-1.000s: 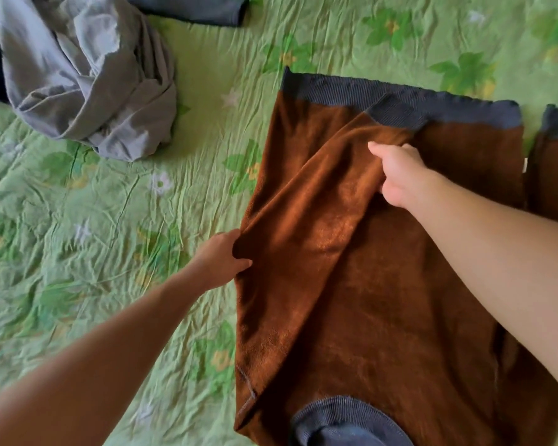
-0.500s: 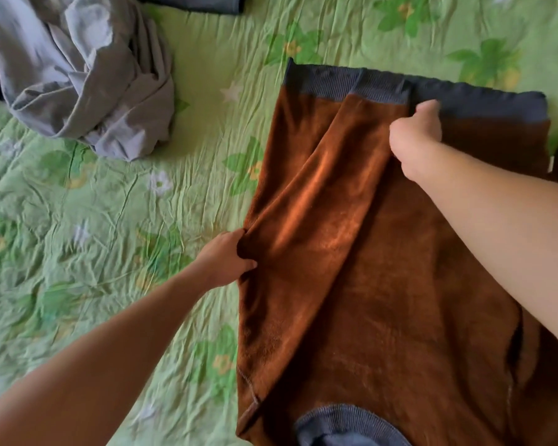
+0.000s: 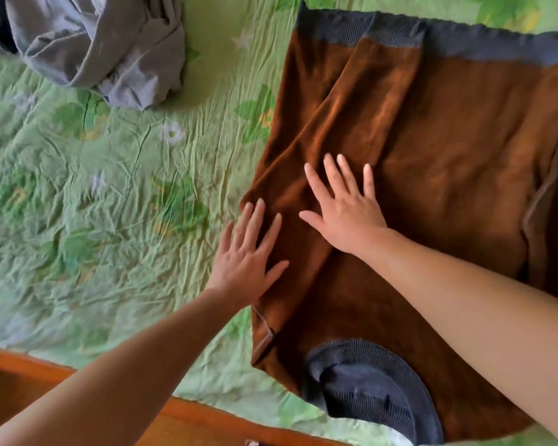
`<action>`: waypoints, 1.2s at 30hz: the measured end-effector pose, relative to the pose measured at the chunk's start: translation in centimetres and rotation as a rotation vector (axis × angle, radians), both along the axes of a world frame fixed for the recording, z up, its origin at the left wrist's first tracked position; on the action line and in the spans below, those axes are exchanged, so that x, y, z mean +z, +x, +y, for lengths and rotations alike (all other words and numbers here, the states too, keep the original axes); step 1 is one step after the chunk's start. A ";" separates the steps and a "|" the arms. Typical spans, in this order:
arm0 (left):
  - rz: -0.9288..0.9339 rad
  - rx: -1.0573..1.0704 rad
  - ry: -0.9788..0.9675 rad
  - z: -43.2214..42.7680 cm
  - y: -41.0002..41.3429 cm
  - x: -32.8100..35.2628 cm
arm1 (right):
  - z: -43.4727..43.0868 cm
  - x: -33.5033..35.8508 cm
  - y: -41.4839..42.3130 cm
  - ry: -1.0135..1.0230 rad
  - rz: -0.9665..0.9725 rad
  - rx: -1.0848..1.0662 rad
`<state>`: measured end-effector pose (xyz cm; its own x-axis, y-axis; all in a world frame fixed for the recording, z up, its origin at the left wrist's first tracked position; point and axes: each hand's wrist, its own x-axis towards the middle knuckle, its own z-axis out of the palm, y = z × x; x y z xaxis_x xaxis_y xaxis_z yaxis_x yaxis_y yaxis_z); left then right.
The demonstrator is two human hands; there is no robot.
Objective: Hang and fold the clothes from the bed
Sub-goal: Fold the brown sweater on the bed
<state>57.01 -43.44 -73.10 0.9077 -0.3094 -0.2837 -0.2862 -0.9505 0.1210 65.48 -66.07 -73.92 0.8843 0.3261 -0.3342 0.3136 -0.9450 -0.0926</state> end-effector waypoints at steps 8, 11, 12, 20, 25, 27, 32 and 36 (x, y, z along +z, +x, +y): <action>0.103 0.014 -0.041 0.2 -1.3 0.5 | -2.9 2.2 -7.0 -0.020 0.159 -0.002; 0.074 -0.042 -0.131 -2.1 -1.4 2.0 | -4.7 3.5 -8.2 0.037 0.147 -0.136; 0.053 -0.093 -0.150 -3.1 -1.5 2.3 | -5.8 3.9 -8.6 0.073 0.105 -0.232; 0.060 -0.328 -0.418 -16.7 -2.9 2.0 | -23.3 4.4 -12.4 0.192 -0.225 -1.209; 0.257 -0.420 -0.305 -27.4 -4.4 1.6 | -29.2 4.4 -13.9 0.534 0.055 -1.635; 0.256 -0.431 -0.134 -30.1 -4.5 1.1 | -30.6 4.0 -13.7 0.779 0.127 -1.734; 0.200 -0.366 0.011 -34.0 -4.2 0.8 | -33.8 5.2 -14.4 0.920 -0.103 -1.748; 0.233 -0.257 0.013 -36.1 -3.5 1.7 | -34.9 5.8 -17.2 0.979 -0.070 -1.747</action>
